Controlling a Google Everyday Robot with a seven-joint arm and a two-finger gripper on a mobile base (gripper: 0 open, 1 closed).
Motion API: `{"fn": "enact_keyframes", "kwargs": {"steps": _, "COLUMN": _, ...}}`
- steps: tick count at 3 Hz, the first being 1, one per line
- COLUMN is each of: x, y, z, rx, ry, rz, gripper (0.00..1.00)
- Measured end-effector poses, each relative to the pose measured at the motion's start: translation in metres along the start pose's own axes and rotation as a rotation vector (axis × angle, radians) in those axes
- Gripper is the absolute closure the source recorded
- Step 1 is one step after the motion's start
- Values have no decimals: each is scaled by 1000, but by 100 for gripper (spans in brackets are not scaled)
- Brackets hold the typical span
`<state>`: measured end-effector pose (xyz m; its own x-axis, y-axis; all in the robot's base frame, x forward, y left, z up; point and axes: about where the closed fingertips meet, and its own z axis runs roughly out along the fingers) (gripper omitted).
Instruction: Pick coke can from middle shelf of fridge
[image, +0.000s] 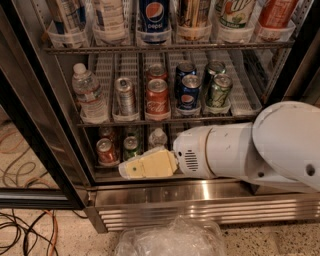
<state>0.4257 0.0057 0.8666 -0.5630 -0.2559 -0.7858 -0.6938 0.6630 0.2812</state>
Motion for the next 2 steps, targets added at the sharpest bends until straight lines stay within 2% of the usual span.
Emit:
{"fn": "enact_keyframes", "kwargs": {"steps": 1, "x": 1, "y": -1, "z": 8, "rx": 3, "ry": -30, "rz": 18, "gripper": 0}}
{"fn": "enact_keyframes", "kwargs": {"steps": 2, "x": 12, "y": 4, "z": 32, "rx": 29, "ry": -75, "rz": 88, "gripper": 0}}
